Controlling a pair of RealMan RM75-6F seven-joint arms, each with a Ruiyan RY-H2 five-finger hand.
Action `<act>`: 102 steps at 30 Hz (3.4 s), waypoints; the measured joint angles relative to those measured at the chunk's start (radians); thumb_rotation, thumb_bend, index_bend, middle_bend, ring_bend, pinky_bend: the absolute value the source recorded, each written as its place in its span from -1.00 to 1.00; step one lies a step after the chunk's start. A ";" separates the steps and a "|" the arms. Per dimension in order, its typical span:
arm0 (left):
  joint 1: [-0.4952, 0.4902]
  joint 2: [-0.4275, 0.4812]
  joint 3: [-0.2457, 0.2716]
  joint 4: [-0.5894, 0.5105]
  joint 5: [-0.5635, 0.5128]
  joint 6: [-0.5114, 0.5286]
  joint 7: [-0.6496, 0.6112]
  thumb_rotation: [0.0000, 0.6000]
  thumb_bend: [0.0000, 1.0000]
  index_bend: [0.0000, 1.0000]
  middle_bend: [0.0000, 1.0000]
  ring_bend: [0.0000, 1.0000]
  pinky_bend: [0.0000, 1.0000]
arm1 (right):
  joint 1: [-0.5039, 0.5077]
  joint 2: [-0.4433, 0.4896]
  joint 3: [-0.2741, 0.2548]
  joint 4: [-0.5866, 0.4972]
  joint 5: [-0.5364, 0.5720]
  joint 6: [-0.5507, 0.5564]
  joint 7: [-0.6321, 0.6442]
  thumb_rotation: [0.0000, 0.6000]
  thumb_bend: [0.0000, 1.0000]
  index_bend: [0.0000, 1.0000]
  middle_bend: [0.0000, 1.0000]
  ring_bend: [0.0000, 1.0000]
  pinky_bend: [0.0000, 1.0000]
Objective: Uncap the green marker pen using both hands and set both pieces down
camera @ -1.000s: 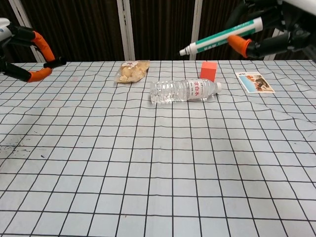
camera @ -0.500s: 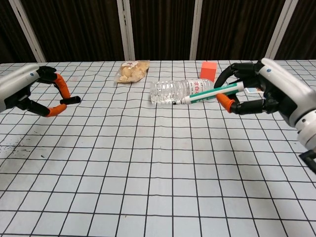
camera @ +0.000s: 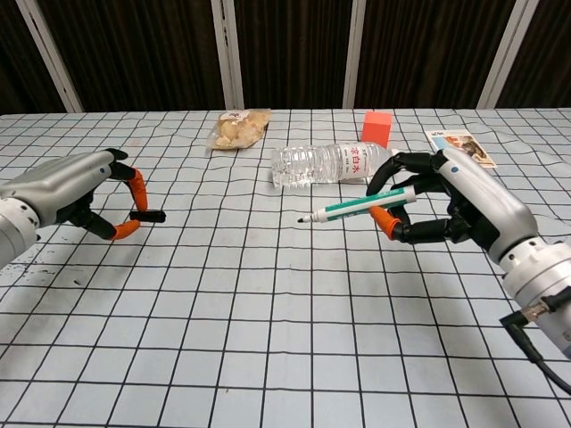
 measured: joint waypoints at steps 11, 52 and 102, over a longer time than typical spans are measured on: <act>-0.004 0.043 -0.010 -0.111 -0.031 -0.026 0.084 1.00 -0.09 -0.56 -0.67 -1.00 -1.00 | -0.011 0.002 0.008 0.004 -0.001 -0.012 0.019 1.00 0.44 0.97 0.55 0.02 -0.83; 0.111 0.327 -0.038 -0.419 0.080 0.132 0.041 1.00 -0.15 -0.60 -0.78 -1.00 -1.00 | 0.027 -0.029 0.062 0.115 0.107 -0.209 -0.102 1.00 -0.62 -0.54 -0.63 -0.78 -0.94; 0.352 0.427 0.117 -0.235 0.215 0.268 -0.222 1.00 -0.15 -0.70 -0.93 -1.00 -1.00 | -0.328 0.606 -0.044 0.034 0.080 0.090 -0.203 1.00 -0.62 -0.58 -0.77 -0.76 -0.98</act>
